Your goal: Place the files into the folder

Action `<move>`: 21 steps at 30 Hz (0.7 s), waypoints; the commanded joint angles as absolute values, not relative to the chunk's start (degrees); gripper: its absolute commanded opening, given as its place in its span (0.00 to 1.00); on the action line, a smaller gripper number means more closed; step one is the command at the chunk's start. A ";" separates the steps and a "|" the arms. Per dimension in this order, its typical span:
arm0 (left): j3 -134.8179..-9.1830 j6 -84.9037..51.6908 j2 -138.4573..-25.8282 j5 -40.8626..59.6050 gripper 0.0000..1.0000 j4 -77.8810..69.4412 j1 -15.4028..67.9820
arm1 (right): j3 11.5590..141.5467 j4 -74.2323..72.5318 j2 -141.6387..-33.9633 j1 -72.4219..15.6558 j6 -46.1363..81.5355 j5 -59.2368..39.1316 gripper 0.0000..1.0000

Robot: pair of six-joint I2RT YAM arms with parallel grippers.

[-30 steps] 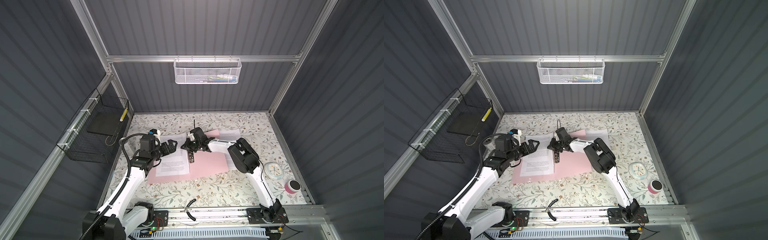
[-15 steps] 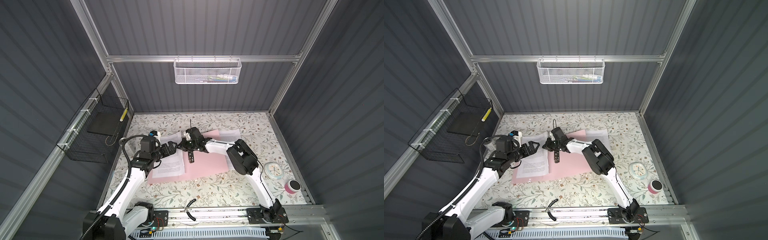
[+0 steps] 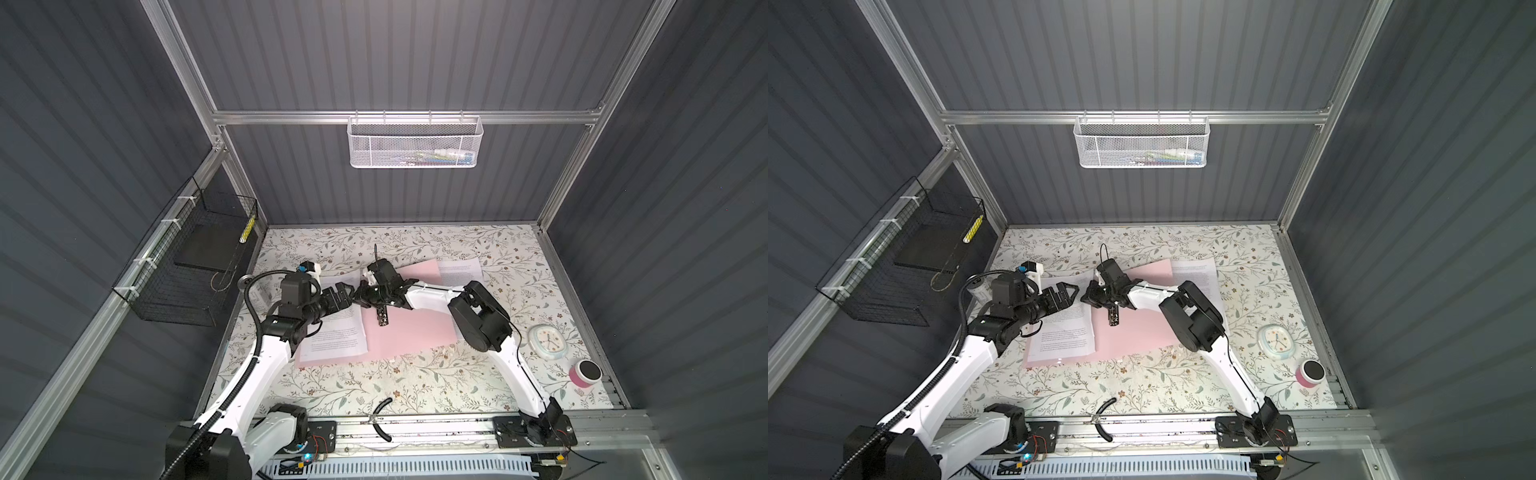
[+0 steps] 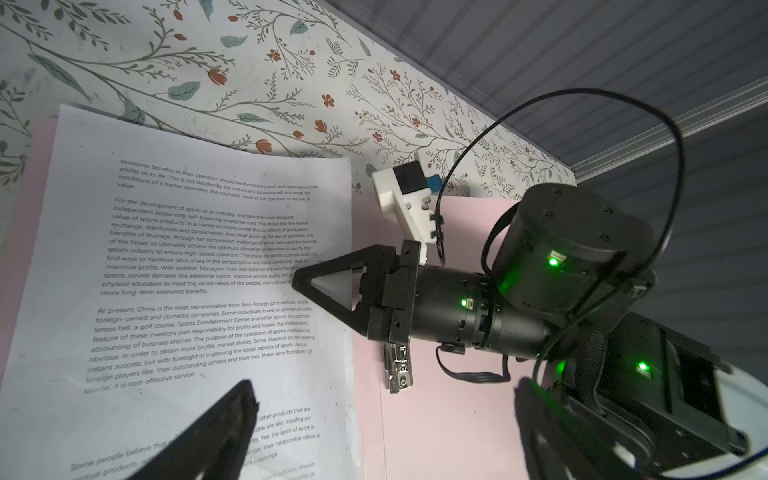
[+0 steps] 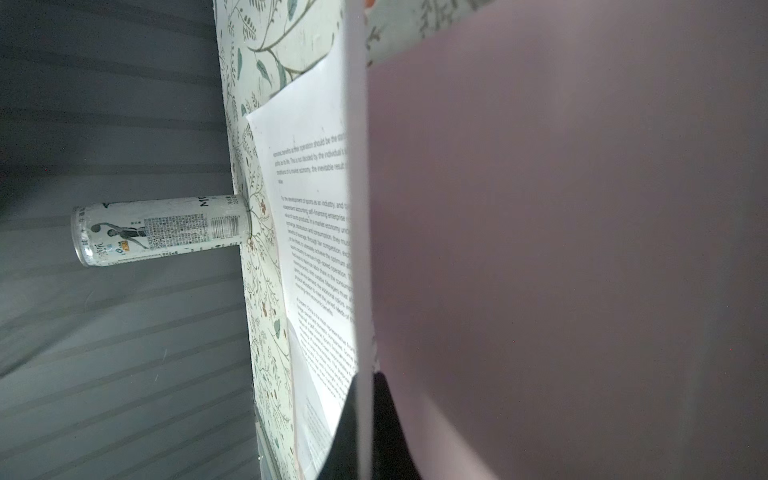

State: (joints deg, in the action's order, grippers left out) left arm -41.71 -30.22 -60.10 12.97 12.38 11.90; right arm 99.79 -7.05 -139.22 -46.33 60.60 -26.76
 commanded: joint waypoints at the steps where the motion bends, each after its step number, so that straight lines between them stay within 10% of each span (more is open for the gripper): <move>1: -41.02 -29.62 -59.22 12.45 0.97 12.84 11.51 | 101.45 -6.66 -141.28 -47.19 61.43 -26.26 0.00; 21: -39.73 -29.53 -58.73 11.10 0.97 12.88 11.51 | 99.96 -6.41 -141.13 -48.34 65.95 -23.63 0.00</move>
State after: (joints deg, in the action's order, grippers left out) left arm -40.60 -30.22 -59.88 11.75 12.38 11.90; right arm 100.40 -7.09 -140.57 -47.86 64.75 -24.99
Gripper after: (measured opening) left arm 0.972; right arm 0.049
